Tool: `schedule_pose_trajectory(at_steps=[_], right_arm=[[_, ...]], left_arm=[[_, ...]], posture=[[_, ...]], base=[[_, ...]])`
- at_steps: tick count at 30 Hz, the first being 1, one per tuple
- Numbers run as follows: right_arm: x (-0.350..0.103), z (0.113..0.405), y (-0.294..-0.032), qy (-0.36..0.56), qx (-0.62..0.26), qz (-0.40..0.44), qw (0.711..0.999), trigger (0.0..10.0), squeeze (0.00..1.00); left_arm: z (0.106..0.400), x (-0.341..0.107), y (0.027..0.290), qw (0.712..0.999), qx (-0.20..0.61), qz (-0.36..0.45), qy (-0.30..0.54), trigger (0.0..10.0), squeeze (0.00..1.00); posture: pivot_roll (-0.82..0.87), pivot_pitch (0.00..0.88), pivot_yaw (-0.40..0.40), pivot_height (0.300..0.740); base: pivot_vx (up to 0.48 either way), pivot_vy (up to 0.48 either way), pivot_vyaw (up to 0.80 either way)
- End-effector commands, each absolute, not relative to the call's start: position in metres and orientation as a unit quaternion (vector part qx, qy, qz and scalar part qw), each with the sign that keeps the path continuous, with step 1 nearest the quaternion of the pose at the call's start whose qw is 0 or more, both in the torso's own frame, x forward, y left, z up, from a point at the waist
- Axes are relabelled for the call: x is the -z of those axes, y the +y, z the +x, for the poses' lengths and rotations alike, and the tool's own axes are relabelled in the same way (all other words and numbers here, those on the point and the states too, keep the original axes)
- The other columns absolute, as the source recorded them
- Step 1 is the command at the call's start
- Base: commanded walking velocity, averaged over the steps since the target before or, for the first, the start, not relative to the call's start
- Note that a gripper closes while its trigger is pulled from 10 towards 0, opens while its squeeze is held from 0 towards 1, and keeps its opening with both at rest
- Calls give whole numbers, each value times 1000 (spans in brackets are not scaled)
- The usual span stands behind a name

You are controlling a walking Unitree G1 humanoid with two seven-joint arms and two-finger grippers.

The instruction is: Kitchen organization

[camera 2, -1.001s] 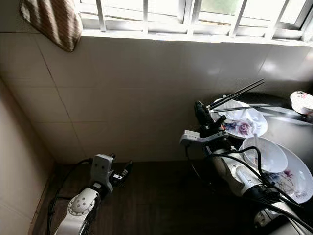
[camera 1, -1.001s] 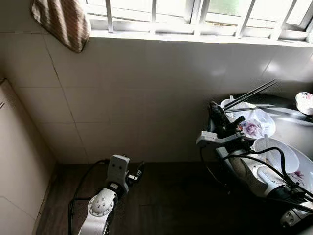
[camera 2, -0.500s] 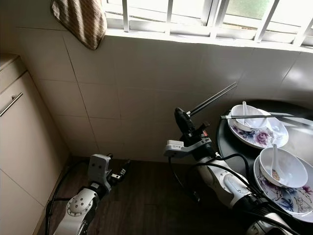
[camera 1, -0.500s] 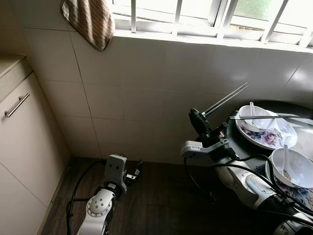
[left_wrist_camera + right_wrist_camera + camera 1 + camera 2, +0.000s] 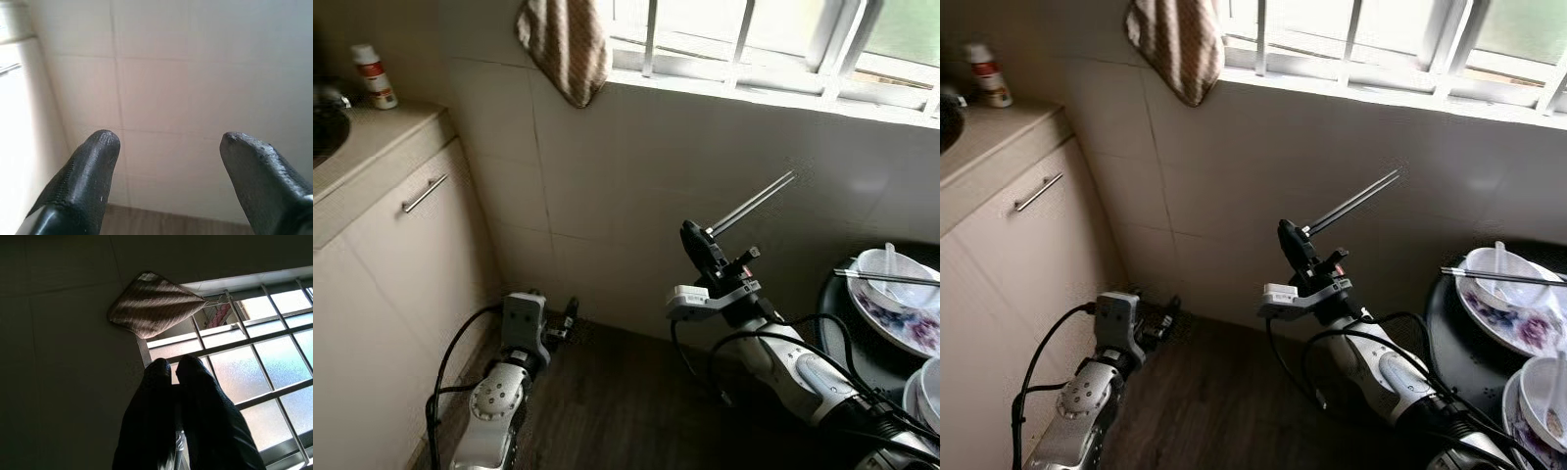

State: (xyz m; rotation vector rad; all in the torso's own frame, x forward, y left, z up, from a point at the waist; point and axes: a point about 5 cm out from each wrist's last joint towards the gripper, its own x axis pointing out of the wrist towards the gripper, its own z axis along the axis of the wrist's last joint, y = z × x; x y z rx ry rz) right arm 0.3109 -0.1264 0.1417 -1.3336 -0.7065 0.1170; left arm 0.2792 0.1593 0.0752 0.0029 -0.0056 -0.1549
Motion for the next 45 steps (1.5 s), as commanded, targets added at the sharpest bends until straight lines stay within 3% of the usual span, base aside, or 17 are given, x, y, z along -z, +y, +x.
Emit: schedule_pose_trajectory(at_steps=[1,11,14,16,17,18,20,23,38,41,45], right_arm=[[-147,312,-124,-326,-48,-595,733,0,0],[-155,315,-116,-333,-43,-561,757,0,0],[-160,319,-114,-327,-36,-534,779,0,0],[-165,327,-120,-277,-12,-428,860,0,0],[-165,327,-120,-277,-12,-428,860,0,0],[-172,335,-128,-244,13,-332,911,0,0],[-172,335,-128,-244,13,-332,911,0,0],[-177,341,-134,-218,34,-227,949,0,0],[-192,345,-121,-256,15,-199,946,0,0],[-198,344,-120,-275,18,-212,938,0,0],[-231,339,-116,-364,23,-260,894,0,0]], left_arm=[[288,-95,157,997,73,-1,-39,10000,0],[300,-131,159,993,60,11,-100,10000,0],[301,-137,158,992,61,20,-110,10000,0],[300,-135,158,993,58,21,-103,10000,0],[300,-135,158,993,58,21,-103,10000,0],[298,-134,159,993,53,18,-99,10000,0],[298,-134,159,993,53,18,-99,10000,0],[298,-136,160,994,50,17,-100,10000,0],[297,-156,150,987,68,46,-136,10000,0],[297,-160,151,986,68,47,-145,10000,0],[296,-175,153,980,64,60,-180,10000,0]], posture=[[47,0,-67,740],[50,0,-62,740],[53,0,-58,740],[54,0,-57,740],[54,0,-57,740],[60,0,-58,740],[60,0,-58,740],[67,0,-59,740],[75,0,-61,740],[80,0,-63,740],[78,0,-62,740]], base=[[0,0,800],[0,0,800],[0,0,800],[0,0,800],[0,0,800],[0,0,800],[0,0,800],[0,0,800],[0,0,800],[0,0,800],[127,0,800]])
